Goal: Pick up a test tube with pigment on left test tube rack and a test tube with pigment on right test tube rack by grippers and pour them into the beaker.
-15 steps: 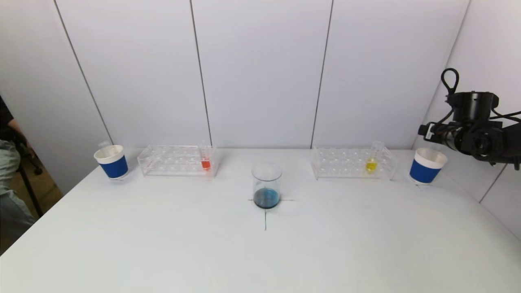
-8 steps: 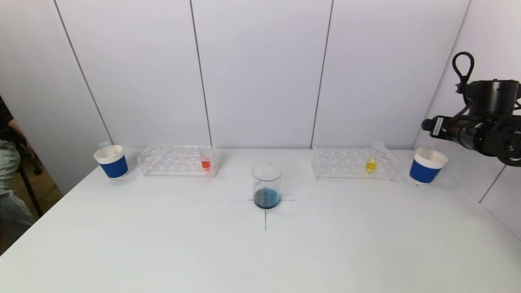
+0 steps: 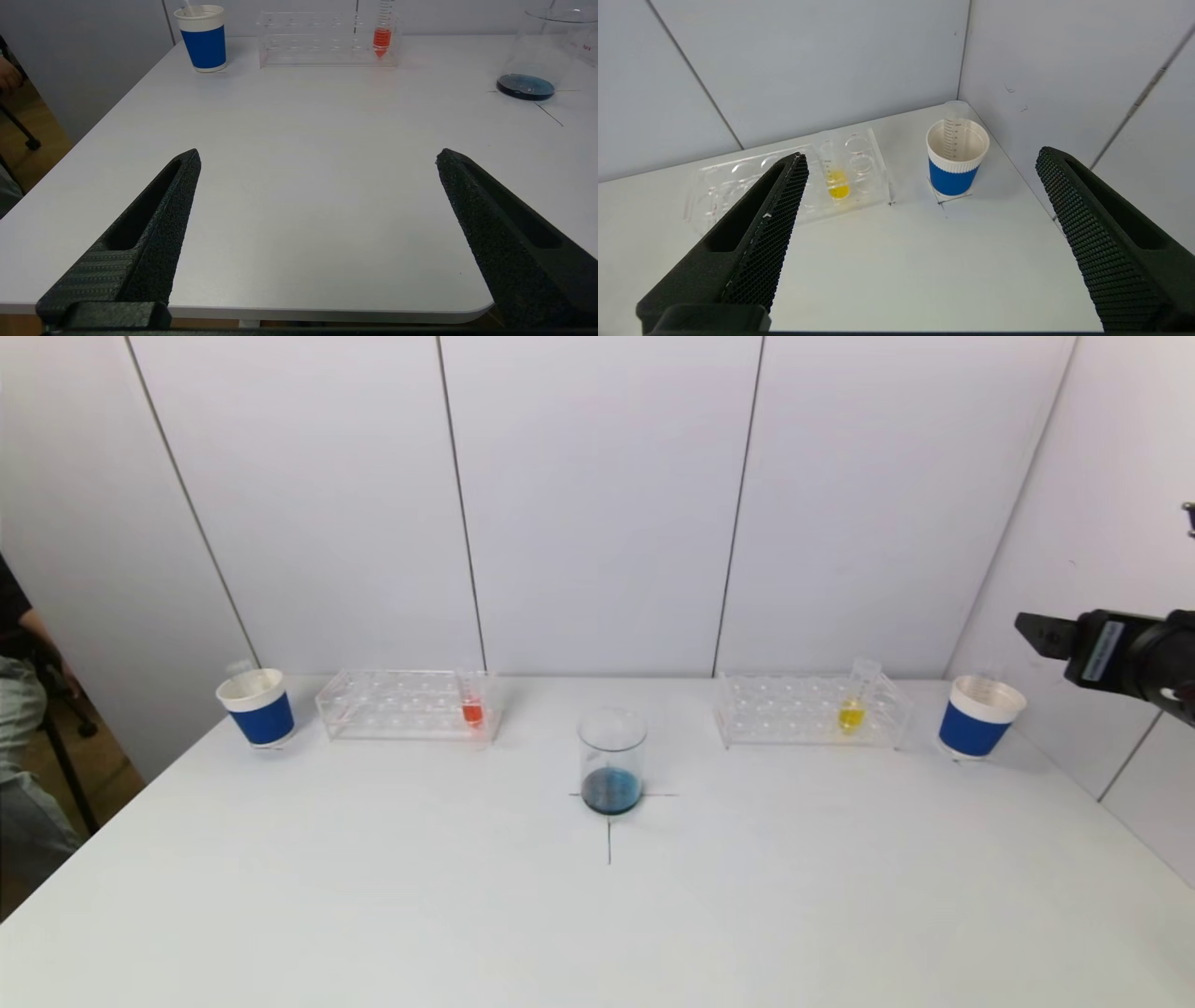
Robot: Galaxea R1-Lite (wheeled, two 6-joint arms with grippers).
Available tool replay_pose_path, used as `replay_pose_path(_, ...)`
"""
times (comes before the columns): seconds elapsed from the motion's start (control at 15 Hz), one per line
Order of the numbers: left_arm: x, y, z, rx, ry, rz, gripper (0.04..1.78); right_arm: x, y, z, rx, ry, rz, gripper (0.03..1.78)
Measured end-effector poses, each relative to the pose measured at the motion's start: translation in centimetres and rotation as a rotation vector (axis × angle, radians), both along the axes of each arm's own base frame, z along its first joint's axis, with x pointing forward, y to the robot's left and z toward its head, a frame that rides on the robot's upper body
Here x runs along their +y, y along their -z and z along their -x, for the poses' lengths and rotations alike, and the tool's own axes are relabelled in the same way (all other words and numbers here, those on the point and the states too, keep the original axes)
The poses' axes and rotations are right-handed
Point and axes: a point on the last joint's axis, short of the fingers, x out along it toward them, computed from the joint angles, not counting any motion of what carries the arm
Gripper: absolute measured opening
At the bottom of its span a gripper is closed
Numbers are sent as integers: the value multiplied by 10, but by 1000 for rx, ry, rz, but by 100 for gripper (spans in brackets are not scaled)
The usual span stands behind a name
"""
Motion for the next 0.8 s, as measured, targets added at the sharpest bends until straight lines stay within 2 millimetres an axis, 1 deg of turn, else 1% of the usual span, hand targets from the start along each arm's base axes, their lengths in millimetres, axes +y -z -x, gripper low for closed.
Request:
replay_pose_path(0.13, 0, 0, 0, 0, 0, 0, 176, 0, -1, 36, -34, 5, 8, 177)
replay_pose_path(0.33, 0, 0, 0, 0, 0, 0, 176, -5, 1, 85, -99, 56, 27, 177)
replay_pose_path(0.53, 0, 0, 0, 0, 0, 0, 176, -11, 11, 126, -148, 85, 41, 177)
replay_pose_path(0.8, 0, 0, 0, 0, 0, 0, 176, -19, 30, 170, -219, 153, 74, 177)
